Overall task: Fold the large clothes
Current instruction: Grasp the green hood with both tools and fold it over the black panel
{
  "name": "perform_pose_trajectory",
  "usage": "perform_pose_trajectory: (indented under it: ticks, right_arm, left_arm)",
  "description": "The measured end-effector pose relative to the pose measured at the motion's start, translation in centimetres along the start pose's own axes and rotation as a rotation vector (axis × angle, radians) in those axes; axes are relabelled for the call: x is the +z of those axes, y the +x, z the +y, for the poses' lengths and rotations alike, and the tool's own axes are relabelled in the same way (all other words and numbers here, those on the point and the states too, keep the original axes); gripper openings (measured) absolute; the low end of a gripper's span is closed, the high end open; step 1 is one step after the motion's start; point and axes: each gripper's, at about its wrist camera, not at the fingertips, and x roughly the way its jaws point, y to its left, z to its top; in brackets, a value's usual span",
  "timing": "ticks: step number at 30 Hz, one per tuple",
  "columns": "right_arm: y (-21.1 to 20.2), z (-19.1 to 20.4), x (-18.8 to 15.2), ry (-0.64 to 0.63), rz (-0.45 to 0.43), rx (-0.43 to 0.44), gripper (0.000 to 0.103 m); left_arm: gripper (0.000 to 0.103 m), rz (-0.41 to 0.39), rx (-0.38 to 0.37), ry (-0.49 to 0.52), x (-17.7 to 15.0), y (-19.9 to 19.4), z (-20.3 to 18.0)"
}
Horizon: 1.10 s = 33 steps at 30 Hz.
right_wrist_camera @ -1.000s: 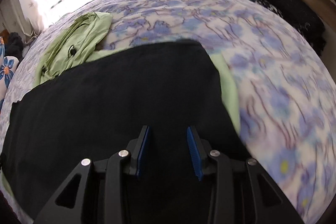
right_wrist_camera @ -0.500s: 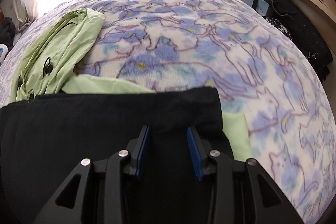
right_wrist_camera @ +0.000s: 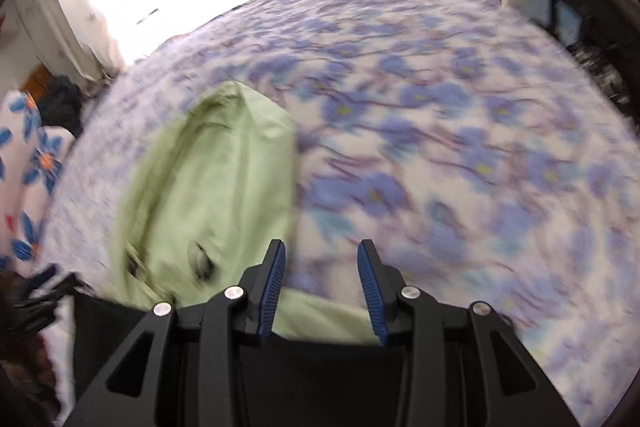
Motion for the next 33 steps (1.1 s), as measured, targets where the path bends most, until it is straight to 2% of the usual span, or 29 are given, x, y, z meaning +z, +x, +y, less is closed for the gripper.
perform_pose_trajectory:
  ticks: [3, 7, 11, 17, 18, 21, 22, 23, 24, 25, 29, 33]
  right_arm:
    - [2.4, 0.6, 2.1, 0.045, 0.031, 0.069, 0.038]
    - [6.0, 1.3, 4.0, 0.084, 0.071, 0.102, 0.038]
    - [8.3, 2.0, 5.2, 0.08, 0.062, 0.097, 0.041]
    - [11.5, 1.8, 6.6, 0.067, 0.069, 0.022, 0.044]
    - [12.0, 1.7, 6.7, 0.062, 0.071, 0.012, 0.044]
    - [13.0, 0.9, 6.8, 0.089, 0.084, 0.029, 0.044]
    - [13.1, 0.7, 6.8, 0.101, 0.075, 0.044, 0.044]
    - [13.0, 0.6, 6.7, 0.107, 0.064, 0.061, 0.04]
    - [12.9, 0.5, 6.7, 0.112, 0.061, 0.086, 0.013]
    - [12.7, 0.6, 6.7, 0.112, 0.06, 0.114, 0.001]
    - [9.7, 1.8, 6.5, 0.046, 0.01, 0.113, 0.001]
    - [4.0, 1.7, 5.5, 0.047, -0.053, 0.186, 0.001]
  left_arm:
    - [0.086, 0.032, -0.04, -0.046, 3.1, 3.1, -0.4]
    - [0.086, 0.069, -0.045, -0.081, 5.0, 6.9, -0.9]
    - [0.086, 0.083, -0.048, -0.093, 6.0, 9.5, -1.3]
    - [0.084, 0.09, 0.013, -0.053, 6.6, 12.4, -1.8]
    - [0.082, 0.098, -0.009, -0.064, 6.6, 12.9, -1.6]
    - [0.051, 0.115, -0.085, -0.1, 6.6, 13.6, -1.2]
    - [0.022, 0.116, -0.13, -0.098, 6.7, 13.4, -1.4]
    - [0.002, 0.125, -0.177, -0.097, 6.8, 13.3, -1.6]
    - [0.001, 0.12, -0.174, -0.096, 6.9, 12.9, -1.8]
    - [0.001, 0.099, -0.156, -0.084, 6.9, 12.2, -2.1]
    - [0.0, 0.026, -0.142, -0.039, 6.9, 8.9, -2.7]
    - [0.0, -0.017, -0.164, -0.005, 6.0, 3.8, -1.7]
